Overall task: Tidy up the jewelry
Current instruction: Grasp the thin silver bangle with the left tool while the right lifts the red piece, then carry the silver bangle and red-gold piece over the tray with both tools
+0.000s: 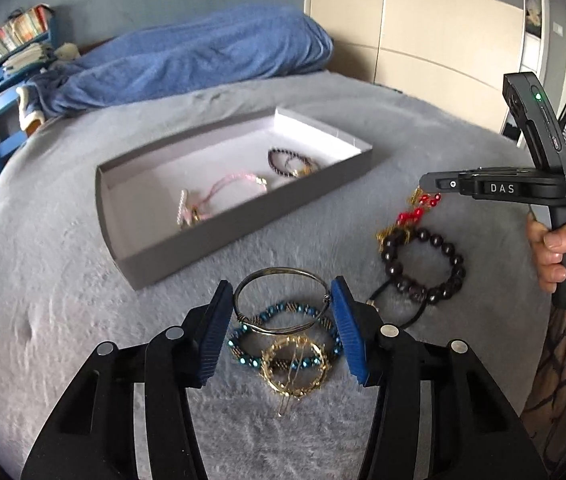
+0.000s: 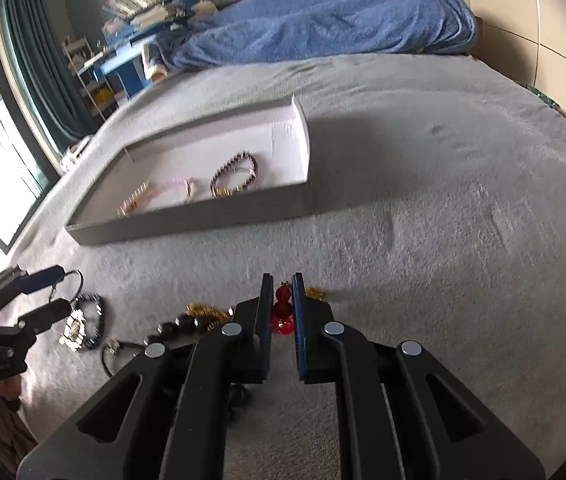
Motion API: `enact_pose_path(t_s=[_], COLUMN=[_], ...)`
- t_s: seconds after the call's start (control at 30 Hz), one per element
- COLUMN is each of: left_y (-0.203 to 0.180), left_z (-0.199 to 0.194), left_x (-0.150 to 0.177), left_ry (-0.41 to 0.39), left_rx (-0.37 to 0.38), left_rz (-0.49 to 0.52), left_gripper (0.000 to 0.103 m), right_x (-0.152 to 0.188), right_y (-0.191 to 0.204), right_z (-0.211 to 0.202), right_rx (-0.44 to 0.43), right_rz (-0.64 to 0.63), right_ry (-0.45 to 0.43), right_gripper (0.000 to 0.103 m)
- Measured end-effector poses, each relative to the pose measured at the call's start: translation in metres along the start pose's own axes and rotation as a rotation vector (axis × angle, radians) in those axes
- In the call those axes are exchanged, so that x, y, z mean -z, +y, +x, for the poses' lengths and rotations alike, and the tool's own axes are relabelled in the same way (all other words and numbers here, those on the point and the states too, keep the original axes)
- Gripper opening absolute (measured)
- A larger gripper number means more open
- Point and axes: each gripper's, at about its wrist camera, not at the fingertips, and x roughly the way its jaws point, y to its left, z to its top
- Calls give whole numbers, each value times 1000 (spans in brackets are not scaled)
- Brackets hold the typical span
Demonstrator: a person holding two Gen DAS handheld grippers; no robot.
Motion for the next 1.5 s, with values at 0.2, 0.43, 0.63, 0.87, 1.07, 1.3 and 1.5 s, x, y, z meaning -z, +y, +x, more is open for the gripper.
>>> enact_pose_path(t_s=[0.2, 0.43, 0.63, 0.87, 1.07, 1.3, 1.5], left_y=[12, 31, 41, 53, 71, 103, 123], left_z=[-3, -4, 0, 17, 36, 64, 89], left_x=[-13, -35, -61, -85, -97, -105, -109], left_ry=[-17, -39, -61, -56, -30, 13, 49], left_rx=[-36, -67, -77, -102, -128, -161, -160], left_rz=[-14, -44, -58, -55, -78, -114, -125], left_gripper=[52, 52, 52, 52, 52, 52, 52], right_x=[-12, -34, -57, -94, -130, -157, -176], right_y=[-3, 3, 16, 39, 53, 63, 59], right_z=[-14, -21, -23, -29, -21, 10, 38], right_rx=[-52, -72, -88, -113, -129, -134, -113], right_rz=[43, 31, 10, -32, -47, -54, -48], right_ry=[-47, -83, -122, -199, -245, -235, -218], right_gripper=[9, 9, 9, 9, 9, 9, 9])
